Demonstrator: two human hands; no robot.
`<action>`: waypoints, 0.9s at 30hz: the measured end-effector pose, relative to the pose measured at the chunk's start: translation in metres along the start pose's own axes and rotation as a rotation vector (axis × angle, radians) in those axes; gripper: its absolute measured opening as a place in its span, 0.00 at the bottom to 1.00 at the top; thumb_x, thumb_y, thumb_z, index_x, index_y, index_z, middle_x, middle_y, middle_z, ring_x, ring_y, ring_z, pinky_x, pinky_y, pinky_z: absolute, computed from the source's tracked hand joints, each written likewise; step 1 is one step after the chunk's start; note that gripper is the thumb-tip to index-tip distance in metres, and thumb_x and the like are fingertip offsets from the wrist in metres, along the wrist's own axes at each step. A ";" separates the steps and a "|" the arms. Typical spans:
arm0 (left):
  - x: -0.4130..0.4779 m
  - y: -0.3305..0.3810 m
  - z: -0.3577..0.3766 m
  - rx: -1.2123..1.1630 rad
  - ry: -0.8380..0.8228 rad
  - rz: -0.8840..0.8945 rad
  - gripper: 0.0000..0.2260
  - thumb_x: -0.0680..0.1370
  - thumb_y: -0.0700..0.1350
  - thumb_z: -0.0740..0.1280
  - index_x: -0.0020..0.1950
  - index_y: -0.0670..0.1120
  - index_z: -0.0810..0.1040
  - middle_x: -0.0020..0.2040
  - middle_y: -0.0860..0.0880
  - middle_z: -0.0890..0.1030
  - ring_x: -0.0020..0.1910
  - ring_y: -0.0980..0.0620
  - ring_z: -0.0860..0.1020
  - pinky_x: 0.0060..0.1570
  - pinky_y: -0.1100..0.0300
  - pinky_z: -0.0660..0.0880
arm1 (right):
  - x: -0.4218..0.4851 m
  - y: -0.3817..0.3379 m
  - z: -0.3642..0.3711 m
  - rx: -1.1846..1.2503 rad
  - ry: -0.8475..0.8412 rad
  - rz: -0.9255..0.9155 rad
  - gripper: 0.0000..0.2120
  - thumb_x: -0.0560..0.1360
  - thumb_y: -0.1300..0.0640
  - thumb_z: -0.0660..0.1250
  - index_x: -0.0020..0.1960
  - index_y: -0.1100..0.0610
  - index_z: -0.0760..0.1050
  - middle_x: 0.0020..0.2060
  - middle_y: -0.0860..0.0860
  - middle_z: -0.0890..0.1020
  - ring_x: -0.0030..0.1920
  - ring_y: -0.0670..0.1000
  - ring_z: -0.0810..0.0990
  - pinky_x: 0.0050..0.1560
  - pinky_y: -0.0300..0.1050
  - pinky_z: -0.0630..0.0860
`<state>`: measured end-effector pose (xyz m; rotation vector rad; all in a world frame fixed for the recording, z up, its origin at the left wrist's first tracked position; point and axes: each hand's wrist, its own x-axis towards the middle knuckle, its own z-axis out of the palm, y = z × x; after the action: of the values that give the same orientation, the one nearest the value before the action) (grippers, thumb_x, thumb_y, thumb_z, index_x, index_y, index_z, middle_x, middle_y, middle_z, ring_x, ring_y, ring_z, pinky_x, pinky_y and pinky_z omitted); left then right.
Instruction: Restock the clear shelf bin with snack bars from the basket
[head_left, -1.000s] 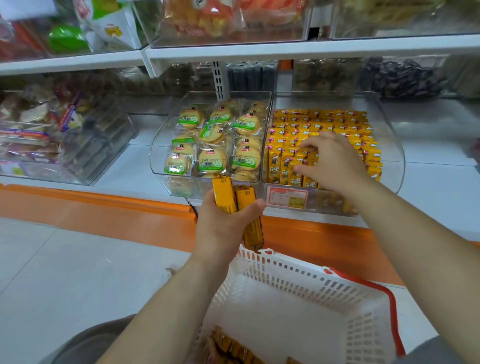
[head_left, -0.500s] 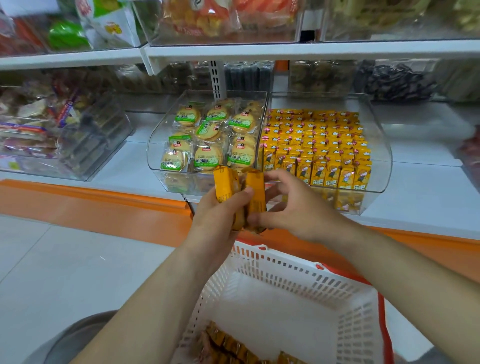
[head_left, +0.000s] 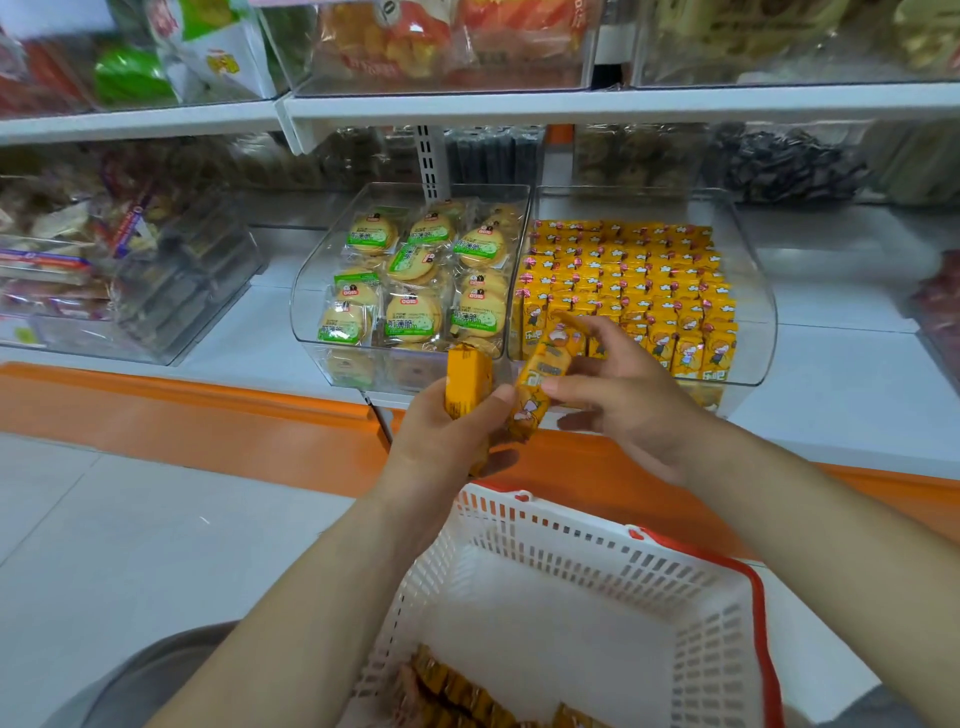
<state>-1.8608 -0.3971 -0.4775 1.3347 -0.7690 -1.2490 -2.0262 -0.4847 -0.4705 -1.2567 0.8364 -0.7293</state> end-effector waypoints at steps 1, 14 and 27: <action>0.000 0.000 0.000 0.020 -0.001 -0.001 0.05 0.80 0.47 0.71 0.53 0.47 0.82 0.47 0.46 0.88 0.47 0.46 0.87 0.38 0.61 0.81 | 0.002 0.000 0.000 0.011 0.044 -0.005 0.29 0.73 0.66 0.73 0.67 0.48 0.67 0.46 0.53 0.85 0.44 0.55 0.85 0.41 0.48 0.78; 0.001 0.007 -0.008 0.065 0.129 0.080 0.06 0.78 0.45 0.74 0.49 0.43 0.83 0.36 0.49 0.84 0.34 0.54 0.82 0.30 0.63 0.76 | 0.001 0.007 0.013 -0.396 -0.152 -0.108 0.13 0.74 0.54 0.74 0.54 0.48 0.73 0.42 0.47 0.84 0.44 0.51 0.84 0.39 0.43 0.78; -0.006 0.007 -0.013 0.172 0.132 0.054 0.09 0.81 0.47 0.70 0.61 0.47 0.78 0.50 0.49 0.87 0.40 0.51 0.86 0.35 0.61 0.81 | 0.076 -0.008 -0.038 -0.674 0.403 -0.361 0.15 0.72 0.53 0.77 0.56 0.45 0.76 0.51 0.46 0.79 0.41 0.43 0.81 0.43 0.44 0.80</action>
<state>-1.8483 -0.3891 -0.4708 1.5099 -0.8275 -1.0596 -2.0200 -0.5693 -0.4769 -1.9319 1.2650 -1.0598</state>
